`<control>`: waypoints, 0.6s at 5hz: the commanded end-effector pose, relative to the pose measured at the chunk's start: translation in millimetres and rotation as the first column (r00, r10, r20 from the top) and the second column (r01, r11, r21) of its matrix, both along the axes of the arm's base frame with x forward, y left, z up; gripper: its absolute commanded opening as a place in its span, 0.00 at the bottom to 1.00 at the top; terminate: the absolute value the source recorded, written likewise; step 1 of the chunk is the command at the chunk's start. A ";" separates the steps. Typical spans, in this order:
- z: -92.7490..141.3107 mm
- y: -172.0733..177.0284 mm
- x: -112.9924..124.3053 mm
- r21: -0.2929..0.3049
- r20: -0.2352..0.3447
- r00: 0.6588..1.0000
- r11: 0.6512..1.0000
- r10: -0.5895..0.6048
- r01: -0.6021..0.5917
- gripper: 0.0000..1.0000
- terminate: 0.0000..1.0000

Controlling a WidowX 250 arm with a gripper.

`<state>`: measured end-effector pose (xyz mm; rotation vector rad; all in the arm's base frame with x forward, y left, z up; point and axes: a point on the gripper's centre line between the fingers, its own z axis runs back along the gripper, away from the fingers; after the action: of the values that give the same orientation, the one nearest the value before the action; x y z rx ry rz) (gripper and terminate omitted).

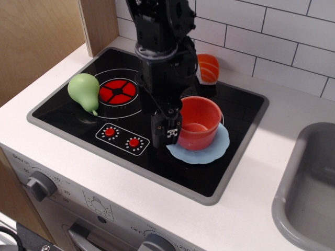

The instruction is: Take cup off plate

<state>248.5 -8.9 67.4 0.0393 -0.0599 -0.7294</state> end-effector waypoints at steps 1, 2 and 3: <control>-0.7 2.5 1.2 0.005 0.053 0.997 0.999 -0.053 0.053 0.00 0.00; -1.7 2.9 2.1 0.003 0.053 0.997 0.999 -0.054 0.054 0.00 0.00; 2.7 2.7 3.5 -0.034 0.098 0.995 0.999 -0.018 0.021 0.00 0.00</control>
<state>251.3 -12.3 60.1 0.0213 -0.1274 -0.7413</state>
